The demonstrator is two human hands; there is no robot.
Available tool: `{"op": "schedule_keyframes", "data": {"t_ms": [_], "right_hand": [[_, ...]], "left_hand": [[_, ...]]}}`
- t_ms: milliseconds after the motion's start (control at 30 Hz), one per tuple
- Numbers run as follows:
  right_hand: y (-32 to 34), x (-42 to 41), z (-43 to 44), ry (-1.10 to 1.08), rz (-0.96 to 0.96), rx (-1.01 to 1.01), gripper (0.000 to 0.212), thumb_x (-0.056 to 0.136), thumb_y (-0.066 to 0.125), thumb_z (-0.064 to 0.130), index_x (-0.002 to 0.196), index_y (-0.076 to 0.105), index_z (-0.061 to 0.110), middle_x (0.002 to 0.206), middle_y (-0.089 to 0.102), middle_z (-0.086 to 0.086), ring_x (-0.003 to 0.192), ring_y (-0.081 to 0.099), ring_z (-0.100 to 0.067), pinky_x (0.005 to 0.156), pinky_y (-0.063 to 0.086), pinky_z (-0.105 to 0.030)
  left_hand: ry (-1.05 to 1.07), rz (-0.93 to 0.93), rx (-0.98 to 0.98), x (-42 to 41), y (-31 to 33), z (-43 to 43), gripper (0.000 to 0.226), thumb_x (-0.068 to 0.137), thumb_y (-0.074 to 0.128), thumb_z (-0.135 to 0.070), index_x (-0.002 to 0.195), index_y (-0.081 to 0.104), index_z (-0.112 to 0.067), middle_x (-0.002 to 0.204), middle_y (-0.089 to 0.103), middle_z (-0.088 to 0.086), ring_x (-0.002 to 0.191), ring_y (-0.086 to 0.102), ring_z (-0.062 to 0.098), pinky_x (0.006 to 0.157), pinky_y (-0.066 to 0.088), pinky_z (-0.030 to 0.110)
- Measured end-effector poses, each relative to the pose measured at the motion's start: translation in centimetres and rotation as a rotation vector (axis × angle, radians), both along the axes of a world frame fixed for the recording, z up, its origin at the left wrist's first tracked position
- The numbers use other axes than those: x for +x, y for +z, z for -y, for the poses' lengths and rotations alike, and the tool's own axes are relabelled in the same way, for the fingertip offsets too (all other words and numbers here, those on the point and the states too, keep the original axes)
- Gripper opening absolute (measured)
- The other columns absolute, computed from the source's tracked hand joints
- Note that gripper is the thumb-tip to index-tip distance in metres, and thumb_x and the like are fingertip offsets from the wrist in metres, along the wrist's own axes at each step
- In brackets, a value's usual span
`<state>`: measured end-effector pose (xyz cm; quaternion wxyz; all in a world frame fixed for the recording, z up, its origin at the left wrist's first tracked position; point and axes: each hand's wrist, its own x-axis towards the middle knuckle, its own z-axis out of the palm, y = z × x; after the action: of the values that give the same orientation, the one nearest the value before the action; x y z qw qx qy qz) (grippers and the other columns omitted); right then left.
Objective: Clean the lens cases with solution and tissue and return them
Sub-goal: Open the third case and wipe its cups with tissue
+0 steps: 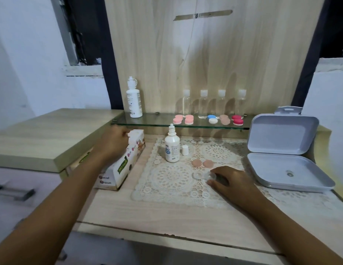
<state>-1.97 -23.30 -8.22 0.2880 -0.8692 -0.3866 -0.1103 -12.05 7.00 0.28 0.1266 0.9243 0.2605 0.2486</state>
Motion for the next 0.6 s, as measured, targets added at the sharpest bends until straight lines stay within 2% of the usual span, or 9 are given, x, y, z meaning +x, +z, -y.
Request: {"op": "schedule_keyframes", "data": {"t_ms": [67,133,233,333,467,600], "right_hand": [[0.0,0.0,0.0,-0.001,-0.002,0.003,0.028,0.085,0.064,0.036,0.107,0.065,0.018,0.103,0.067,0.003,0.093,0.058,-0.014,0.074,0.039,-0.02],[0.0,0.0,0.0,-0.001,-0.013,0.001,0.028,0.084,0.064,0.036,0.106,0.065,0.019,0.102,0.067,0.003,0.092,0.058,-0.014,0.076,0.041,-0.023],[-0.1,0.1,0.0,-0.005,-0.014,-0.003,0.027,0.084,0.064,0.037,0.106,0.065,0.02,0.102,0.067,0.003,0.091,0.058,-0.014,0.074,0.04,-0.022],[-0.1,0.1,-0.1,-0.009,-0.004,-0.018,0.028,0.084,0.063,0.037,0.106,0.065,0.02,0.103,0.067,0.003,0.091,0.058,-0.014,0.072,0.038,-0.02],[-0.1,0.1,-0.1,-0.009,-0.007,-0.021,0.028,0.084,0.063,0.037,0.106,0.065,0.019,0.103,0.067,0.003,0.091,0.058,-0.014,0.073,0.038,-0.021],[-0.1,0.2,-0.1,0.011,0.001,-0.005,0.029,0.084,0.065,0.035,0.108,0.065,0.019,0.105,0.067,0.004,0.09,0.056,-0.009,0.069,0.033,-0.012]], "left_hand": [[0.048,-0.209,0.017,-0.5,0.2,-0.8,0.039,0.096,0.036,-0.01,0.128,0.056,-0.018,0.132,0.052,0.012,0.104,0.052,0.025,0.076,0.035,0.025],[0.06,-0.337,0.03,-0.8,0.1,-1.7,0.043,0.094,0.038,-0.009,0.134,0.05,-0.02,0.142,0.044,0.009,0.119,0.046,0.025,0.083,0.033,0.026],[0.036,-0.413,0.045,-1.1,0.0,-3.1,0.036,0.094,0.044,-0.014,0.126,0.059,-0.017,0.134,0.052,0.008,0.107,0.049,0.021,0.084,0.036,0.027],[-0.004,-0.426,0.025,-1.3,0.4,-3.7,0.03,0.093,0.048,-0.023,0.118,0.065,-0.025,0.126,0.058,0.0,0.103,0.052,0.016,0.086,0.041,0.027],[-0.015,-0.369,-0.017,-1.3,0.3,-4.1,0.021,0.091,0.053,-0.024,0.103,0.07,-0.024,0.117,0.062,-0.001,0.101,0.054,0.015,0.089,0.044,0.031],[0.035,-0.196,-0.099,-1.4,0.0,-3.8,0.012,0.091,0.056,-0.022,0.095,0.068,-0.021,0.114,0.062,0.003,0.096,0.052,0.015,0.081,0.043,0.031]]}}
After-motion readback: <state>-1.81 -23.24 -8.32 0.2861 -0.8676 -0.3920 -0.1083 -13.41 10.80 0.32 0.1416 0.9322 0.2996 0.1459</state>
